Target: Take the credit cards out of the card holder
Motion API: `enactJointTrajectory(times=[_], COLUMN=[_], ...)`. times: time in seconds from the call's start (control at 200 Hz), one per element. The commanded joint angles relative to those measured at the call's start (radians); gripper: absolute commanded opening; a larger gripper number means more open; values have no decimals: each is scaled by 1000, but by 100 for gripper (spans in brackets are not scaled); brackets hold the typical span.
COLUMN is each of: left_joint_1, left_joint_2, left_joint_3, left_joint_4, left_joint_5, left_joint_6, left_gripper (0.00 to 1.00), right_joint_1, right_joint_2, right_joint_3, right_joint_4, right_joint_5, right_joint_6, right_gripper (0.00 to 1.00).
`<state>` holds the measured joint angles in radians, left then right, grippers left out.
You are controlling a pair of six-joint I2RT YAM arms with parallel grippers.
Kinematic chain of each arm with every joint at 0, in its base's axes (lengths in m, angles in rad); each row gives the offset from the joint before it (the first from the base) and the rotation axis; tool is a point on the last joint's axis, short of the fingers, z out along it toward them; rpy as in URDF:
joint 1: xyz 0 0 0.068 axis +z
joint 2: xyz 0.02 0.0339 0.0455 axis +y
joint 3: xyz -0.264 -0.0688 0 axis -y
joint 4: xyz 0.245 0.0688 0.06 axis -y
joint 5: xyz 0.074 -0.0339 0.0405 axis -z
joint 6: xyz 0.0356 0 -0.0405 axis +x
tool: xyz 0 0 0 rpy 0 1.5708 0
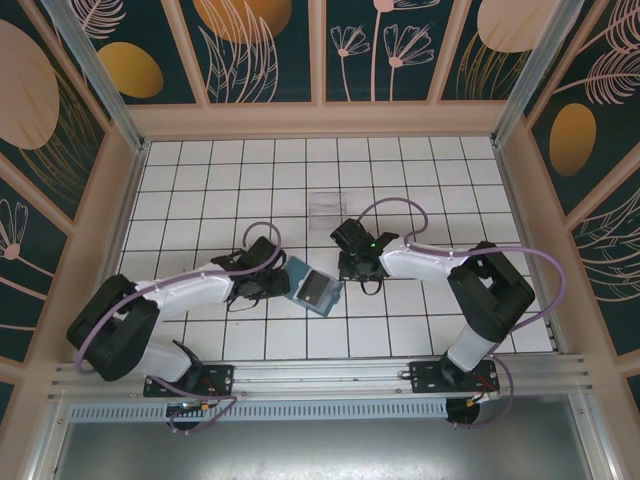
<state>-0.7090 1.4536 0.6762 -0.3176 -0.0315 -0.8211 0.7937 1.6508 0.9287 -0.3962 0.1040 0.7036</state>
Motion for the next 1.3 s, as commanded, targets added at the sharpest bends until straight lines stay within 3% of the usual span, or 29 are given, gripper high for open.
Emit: enactJointTrajectory(times=[0.0, 0.175, 0.455, 0.601, 0.736, 0.851, 1.011, 1.121, 1.296], left_joint_1=[-1, -1, -24, -50, -63, -64, -65, -65, -66], left_joint_2=[61, 105, 126, 114, 92, 57, 25, 15, 4], left_joint_3=[47, 79, 78, 60, 32, 5, -36, -59, -69], left_joint_4=[-111, -135, -131, -121, -104, -85, -17, 16, 10], left_joint_5=[-38, -33, 122, 186, 216, 239, 303, 325, 311], left_joint_6=[100, 149, 201, 186, 153, 123, 75, 52, 49], left_gripper=[54, 52, 46, 45, 44, 45, 46, 46, 46], right_joint_1=[-2, 11, 62, 67, 84, 106, 143, 159, 162], right_joint_2=[10, -34, -95, -145, -168, -131, -43, 7, 57], right_joint_3=[15, 27, 54, 79, 102, 118, 142, 160, 182], right_joint_4=[10, -21, -107, -139, -82, -12, 23, -4, -148], right_joint_5=[-12, -30, -36, -28, -116, -220, -262, -234, -84], right_joint_6=[-14, 26, 92, 100, 103, 107, 123, 127, 125], right_gripper=[14, 24, 42, 44, 45, 45, 46, 46, 46])
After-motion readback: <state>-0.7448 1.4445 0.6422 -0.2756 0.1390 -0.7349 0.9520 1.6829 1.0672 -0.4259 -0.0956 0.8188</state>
